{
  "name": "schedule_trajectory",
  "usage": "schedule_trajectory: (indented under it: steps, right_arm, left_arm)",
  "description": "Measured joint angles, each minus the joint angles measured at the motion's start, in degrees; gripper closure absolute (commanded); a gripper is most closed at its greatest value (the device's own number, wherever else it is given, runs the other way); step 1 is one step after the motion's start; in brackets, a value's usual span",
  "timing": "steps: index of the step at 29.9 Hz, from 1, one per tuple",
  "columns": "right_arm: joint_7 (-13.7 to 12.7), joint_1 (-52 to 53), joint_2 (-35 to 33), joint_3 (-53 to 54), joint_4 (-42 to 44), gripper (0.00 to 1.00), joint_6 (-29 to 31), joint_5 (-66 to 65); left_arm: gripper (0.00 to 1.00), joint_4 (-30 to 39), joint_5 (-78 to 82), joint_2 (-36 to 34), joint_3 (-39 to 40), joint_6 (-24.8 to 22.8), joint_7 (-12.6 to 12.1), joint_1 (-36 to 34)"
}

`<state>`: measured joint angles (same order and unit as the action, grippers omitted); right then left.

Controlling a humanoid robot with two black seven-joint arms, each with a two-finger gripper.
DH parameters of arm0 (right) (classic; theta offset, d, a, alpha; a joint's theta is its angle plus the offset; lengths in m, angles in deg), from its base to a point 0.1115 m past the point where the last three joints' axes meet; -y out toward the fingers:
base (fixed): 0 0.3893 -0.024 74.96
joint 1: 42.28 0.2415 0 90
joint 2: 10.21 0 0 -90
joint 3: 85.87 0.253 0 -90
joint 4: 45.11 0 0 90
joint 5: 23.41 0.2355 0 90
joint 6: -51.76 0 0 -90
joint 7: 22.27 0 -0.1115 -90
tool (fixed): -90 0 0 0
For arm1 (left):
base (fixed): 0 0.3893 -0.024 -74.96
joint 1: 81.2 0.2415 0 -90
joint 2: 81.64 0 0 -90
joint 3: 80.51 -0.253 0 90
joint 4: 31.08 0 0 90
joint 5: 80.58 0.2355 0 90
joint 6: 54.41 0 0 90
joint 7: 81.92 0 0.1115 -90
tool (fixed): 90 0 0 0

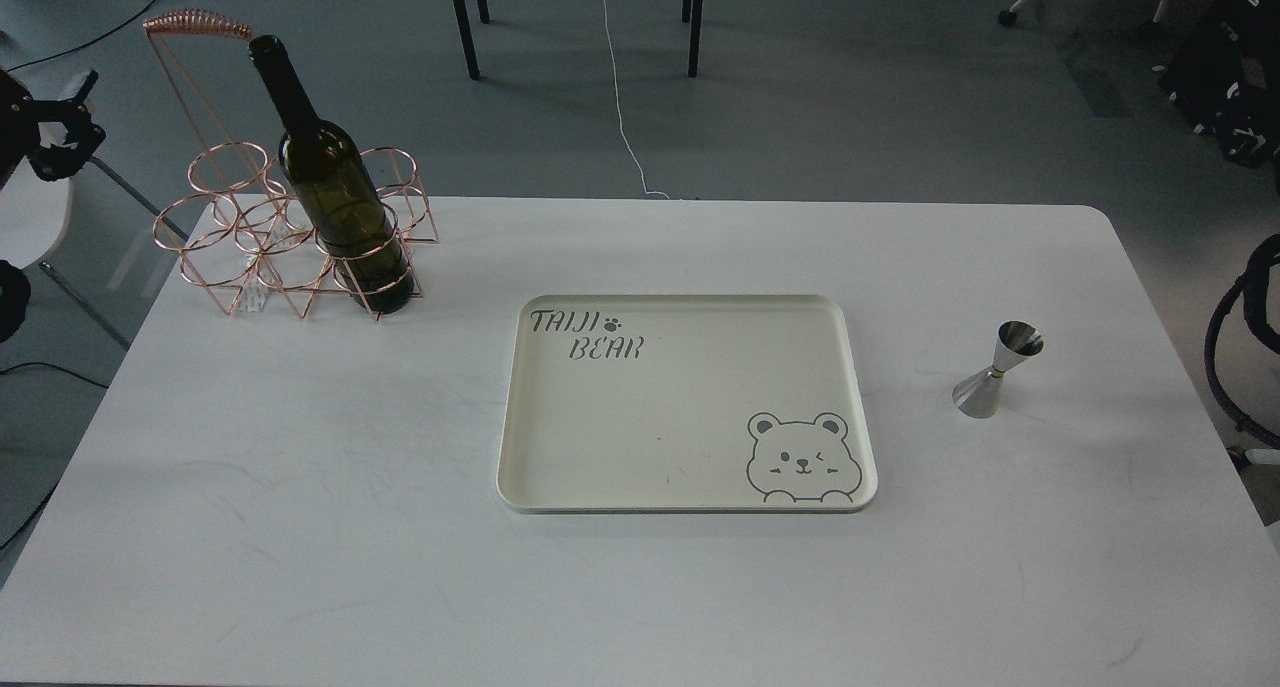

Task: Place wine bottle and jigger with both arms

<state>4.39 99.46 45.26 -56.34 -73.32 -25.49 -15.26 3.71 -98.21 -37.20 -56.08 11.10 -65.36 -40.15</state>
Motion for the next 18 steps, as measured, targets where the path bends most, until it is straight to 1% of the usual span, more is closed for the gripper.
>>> schedule_trajectory:
  steps: [4, 7, 12, 18]
  right_arm:
    - [-3.0, -1.1, 1.1, 1.8, 0.9, 0.01, 2.0, 2.6]
    - [-4.2, -1.3, 2.8, 2.4, 3.5, 0.01, 4.5, 4.5]
    - [-4.8, -1.7, 4.9, 2.5, 6.5, 0.01, 8.0, 4.9]
    - [-4.9, -2.9, 5.2, 2.5, 6.7, 0.01, 9.4, 5.0]
  left_arm:
    - [0.02, -5.9, -4.1, 4.6, 1.0, -1.0, -0.4, 0.8]
    - [0.02, -7.9, -4.8, 7.1, 2.2, -1.2, -0.6, 1.0]
    - [0.02, -8.6, -4.9, 9.3, 2.6, -1.3, -0.7, 1.1]
    - [0.02, -11.1, -5.0, 11.4, 2.7, -1.3, -0.7, 1.2]
